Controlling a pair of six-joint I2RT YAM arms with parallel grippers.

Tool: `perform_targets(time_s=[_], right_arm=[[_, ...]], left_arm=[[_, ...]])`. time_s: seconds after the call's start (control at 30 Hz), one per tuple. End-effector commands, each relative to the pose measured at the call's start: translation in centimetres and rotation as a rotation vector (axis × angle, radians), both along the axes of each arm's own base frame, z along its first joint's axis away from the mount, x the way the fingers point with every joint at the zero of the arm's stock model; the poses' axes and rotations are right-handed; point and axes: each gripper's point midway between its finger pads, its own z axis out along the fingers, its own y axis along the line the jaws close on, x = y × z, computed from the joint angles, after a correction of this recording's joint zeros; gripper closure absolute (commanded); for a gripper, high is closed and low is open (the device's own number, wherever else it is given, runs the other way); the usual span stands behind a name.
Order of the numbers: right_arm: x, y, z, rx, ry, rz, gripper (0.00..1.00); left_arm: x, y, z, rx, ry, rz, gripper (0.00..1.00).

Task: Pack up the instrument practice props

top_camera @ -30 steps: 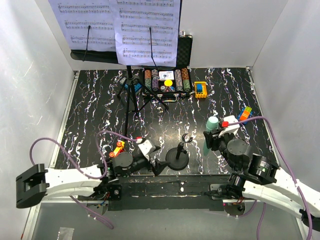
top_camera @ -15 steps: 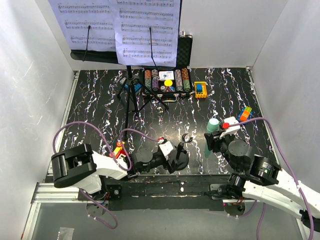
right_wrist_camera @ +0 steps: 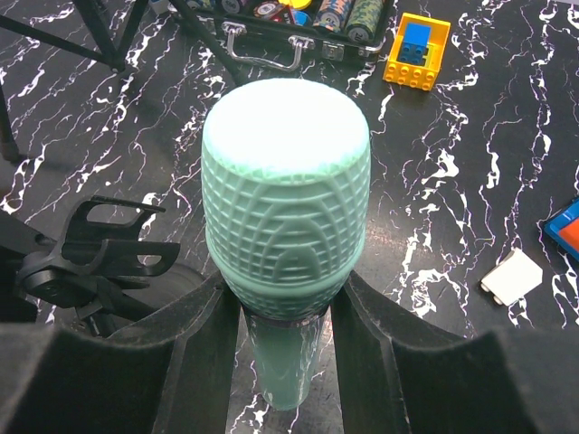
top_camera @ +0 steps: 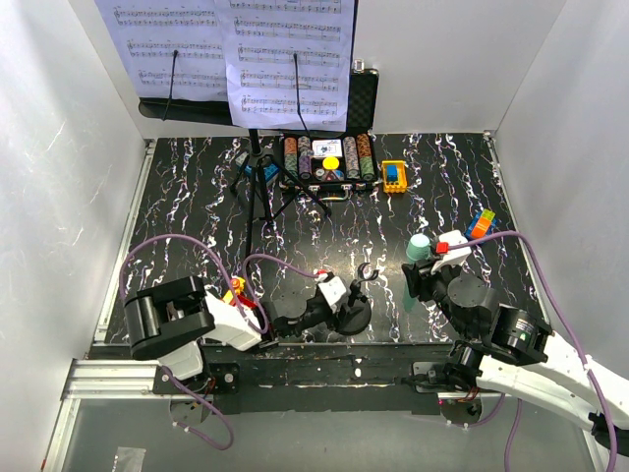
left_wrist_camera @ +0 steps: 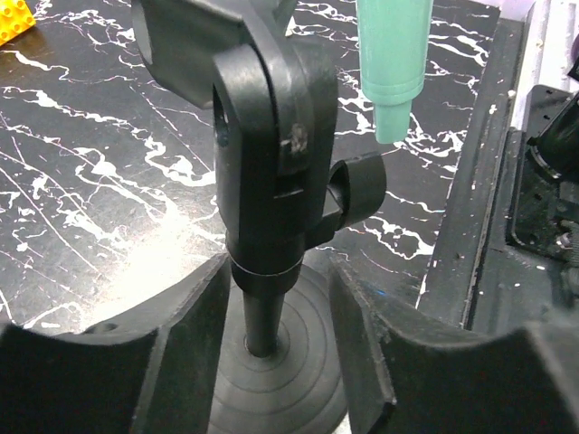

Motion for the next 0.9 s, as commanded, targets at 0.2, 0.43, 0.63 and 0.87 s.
perform_targets(time_s=[0.2, 0.43, 0.63, 0.87], right_arm=[[0.0, 0.1, 1.8, 0.066, -0.021, -0.004, 0.99], [0.0, 0.3, 1.9, 0.064, -0.021, -0.001, 0.99], [-0.1, 0.0, 2.2, 0.082, -0.024, -0.002, 0.99], [-0.2, 0.7, 2.2, 0.119, -0.031, 0.019, 0.99]], left_arm=[[1.2, -0.9, 1.8, -0.073, -0.042, 0.03, 0.81], [0.3, -0.2, 3.2, -0.063, -0.041, -0.004, 1.0], [0.6, 4.0, 8.9, -0.014, -0.005, 0.141, 1.0], [3.7, 16.5, 13.5, 0.057, 0.13, 0.673, 1.0]])
